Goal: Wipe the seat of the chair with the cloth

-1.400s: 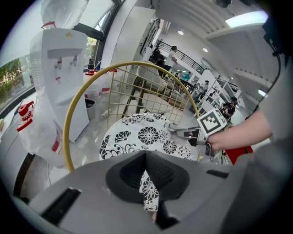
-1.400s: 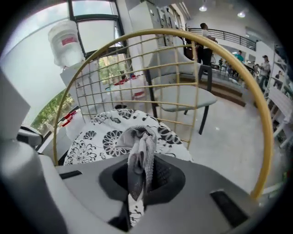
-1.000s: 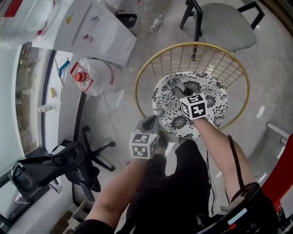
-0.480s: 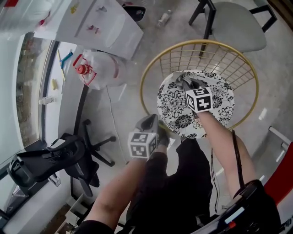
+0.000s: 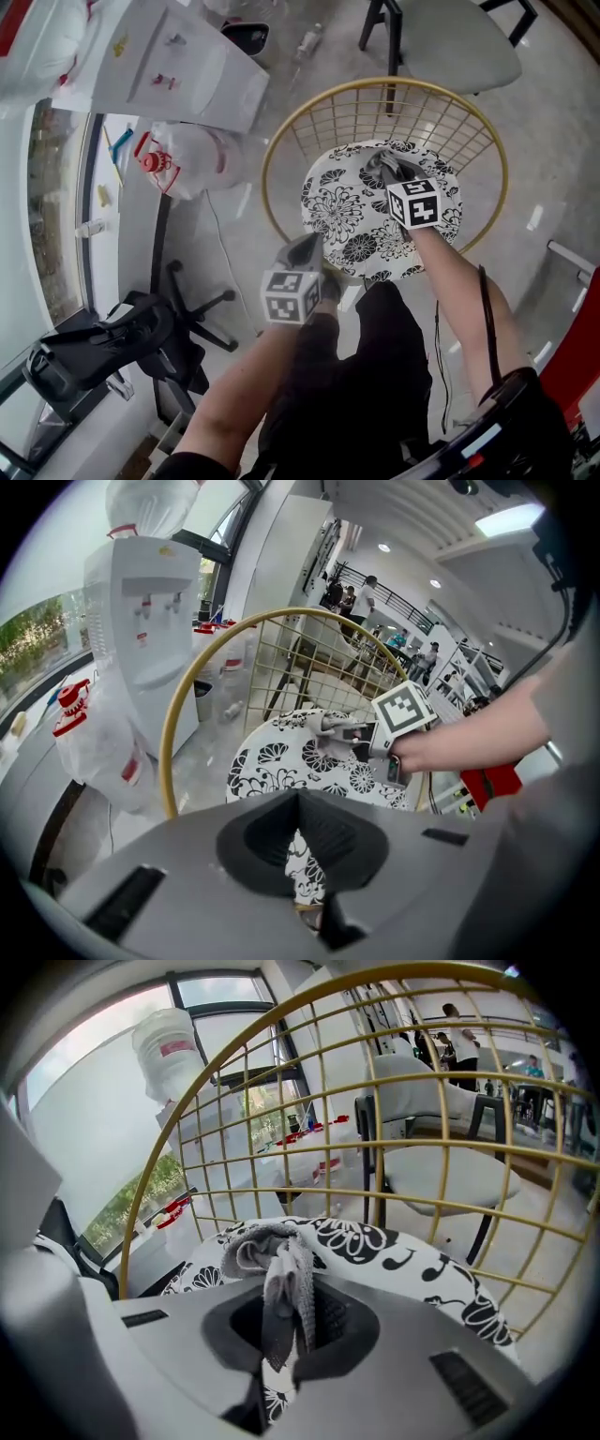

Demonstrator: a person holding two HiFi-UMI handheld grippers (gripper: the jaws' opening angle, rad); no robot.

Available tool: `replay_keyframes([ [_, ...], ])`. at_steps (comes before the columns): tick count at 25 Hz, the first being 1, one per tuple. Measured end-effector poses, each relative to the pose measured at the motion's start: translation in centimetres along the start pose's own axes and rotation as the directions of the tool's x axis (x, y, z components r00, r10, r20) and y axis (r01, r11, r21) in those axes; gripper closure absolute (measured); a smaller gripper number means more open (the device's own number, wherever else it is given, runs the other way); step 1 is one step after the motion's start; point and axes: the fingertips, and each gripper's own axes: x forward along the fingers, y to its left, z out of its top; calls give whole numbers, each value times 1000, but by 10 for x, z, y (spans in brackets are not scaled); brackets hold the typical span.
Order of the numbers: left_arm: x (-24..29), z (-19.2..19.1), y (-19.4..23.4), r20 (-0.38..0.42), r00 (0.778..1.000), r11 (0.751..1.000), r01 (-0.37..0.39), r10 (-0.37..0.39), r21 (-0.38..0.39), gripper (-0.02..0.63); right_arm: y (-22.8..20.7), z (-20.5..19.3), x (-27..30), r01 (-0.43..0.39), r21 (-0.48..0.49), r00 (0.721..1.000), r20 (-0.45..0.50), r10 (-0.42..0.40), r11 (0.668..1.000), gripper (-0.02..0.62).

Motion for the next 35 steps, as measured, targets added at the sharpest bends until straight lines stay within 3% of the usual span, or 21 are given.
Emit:
replay_keyframes([
  [21,9,18,-54,-5,999,995,55,-54,79,598,-112,-30,-84,205,93,979,-12,-204,974,572],
  [30,-28,50,-69,63,995,993,71,-77,98,598,-95,-16,-140,200,93,979,29,-203,975,572],
  [35,-52,81,-78,133,985,985,94,-113,145,598,-74,16,-173,179,119,975,112,-192,977,572],
])
